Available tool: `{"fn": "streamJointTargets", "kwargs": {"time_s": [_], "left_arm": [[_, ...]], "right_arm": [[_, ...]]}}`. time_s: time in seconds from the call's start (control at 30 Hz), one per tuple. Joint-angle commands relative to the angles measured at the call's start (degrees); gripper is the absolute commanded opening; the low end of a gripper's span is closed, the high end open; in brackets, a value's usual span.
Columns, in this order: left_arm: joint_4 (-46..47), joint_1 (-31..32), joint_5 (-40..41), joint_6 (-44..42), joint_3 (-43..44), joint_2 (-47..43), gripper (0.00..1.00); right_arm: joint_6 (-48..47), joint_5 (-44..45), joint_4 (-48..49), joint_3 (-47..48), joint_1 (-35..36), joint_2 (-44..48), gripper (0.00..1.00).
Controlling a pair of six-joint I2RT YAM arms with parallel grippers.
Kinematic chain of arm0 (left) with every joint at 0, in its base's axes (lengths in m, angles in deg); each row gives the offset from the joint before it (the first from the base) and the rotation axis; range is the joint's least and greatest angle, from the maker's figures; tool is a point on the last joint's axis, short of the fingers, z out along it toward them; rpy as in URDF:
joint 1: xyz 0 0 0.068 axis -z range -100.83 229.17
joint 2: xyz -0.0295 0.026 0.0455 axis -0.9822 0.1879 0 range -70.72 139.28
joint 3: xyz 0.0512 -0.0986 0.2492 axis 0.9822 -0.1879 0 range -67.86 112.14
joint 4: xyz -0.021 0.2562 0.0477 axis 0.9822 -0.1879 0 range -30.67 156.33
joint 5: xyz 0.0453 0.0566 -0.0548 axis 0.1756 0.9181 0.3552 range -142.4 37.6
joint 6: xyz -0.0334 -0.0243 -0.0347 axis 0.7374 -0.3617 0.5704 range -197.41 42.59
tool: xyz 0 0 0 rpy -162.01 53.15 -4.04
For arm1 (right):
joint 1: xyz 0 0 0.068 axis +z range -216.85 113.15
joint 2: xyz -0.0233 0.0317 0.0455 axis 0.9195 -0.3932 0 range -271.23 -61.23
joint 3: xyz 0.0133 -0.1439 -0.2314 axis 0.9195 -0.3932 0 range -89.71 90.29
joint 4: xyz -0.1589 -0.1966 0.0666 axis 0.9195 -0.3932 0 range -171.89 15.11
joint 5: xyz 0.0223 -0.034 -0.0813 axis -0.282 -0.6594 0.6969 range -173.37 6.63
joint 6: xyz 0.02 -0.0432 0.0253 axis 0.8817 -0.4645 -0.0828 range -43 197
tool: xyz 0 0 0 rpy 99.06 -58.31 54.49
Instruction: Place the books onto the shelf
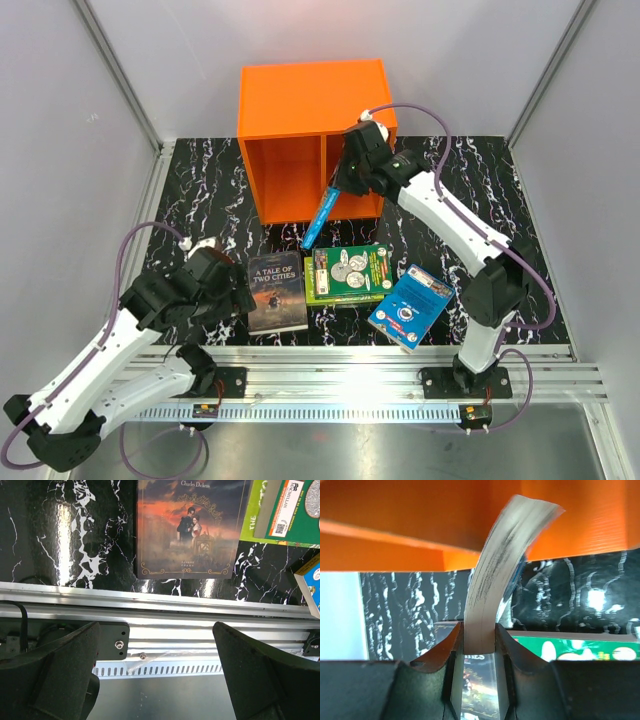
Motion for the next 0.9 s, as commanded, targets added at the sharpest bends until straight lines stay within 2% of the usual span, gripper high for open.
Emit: {"fn": "streamJointTargets", "kwargs": {"time_s": [0.0,0.2,0.4,0.47,0.5,0.57,0.6,0.63,0.7,0.87], "left_arm": [[0.54,0.20,1.04,1.54,-0.79,-1.18,0.99],[0.10,0.12,1.04,1.36,-0.27,-1.27,0.99],[-1.30,0.20,1.04,1.62,-0.97,-3.02,0.99],[-2.09,0.12,1.04,2.06,-1.14,-3.55,0.99],[-2.44,0.20,1.04,2.15,-1.15,-4.08,0.99],[-2.97,0.20,0.95,2.33,-1.49,-4.61,0.99],[-3.15,0.20,0.95,2.33,-1.58,-4.96,0.99],[-3.50,0.12,0.95,2.50,-1.67,-5.22,0.99],[-3.76,0.20,0.95,2.42,-1.85,-5.31,0.99],[-3.94,0.20,1.12,2.50,-2.64,-5.31,0.99]], "right_arm": [[-2.42,5.05,3.10,6.11,-0.92,1.20,0.00],[-7.61,12.97,-2.79,17.36,-1.00,-3.89,0.00],[-10.96,17.98,1.06,17.29,-1.53,-4.78,0.00],[-10.43,19.56,3.16,13.87,-1.88,-4.00,0.00],[-10.08,19.39,7.70,11.51,-2.23,-3.12,0.00],[-8.41,15.37,15.26,0.63,-3.81,0.73,0.00],[-7.36,13.61,23.57,-3.59,-4.51,2.24,0.00],[-4.13,10.89,27.14,-10.94,-6.00,3.38,0.00],[-0.87,10.07,33.38,-16.00,-6.98,5.24,0.00],[0.64,9.81,40.43,-25.77,-8.03,5.59,0.00]]}}
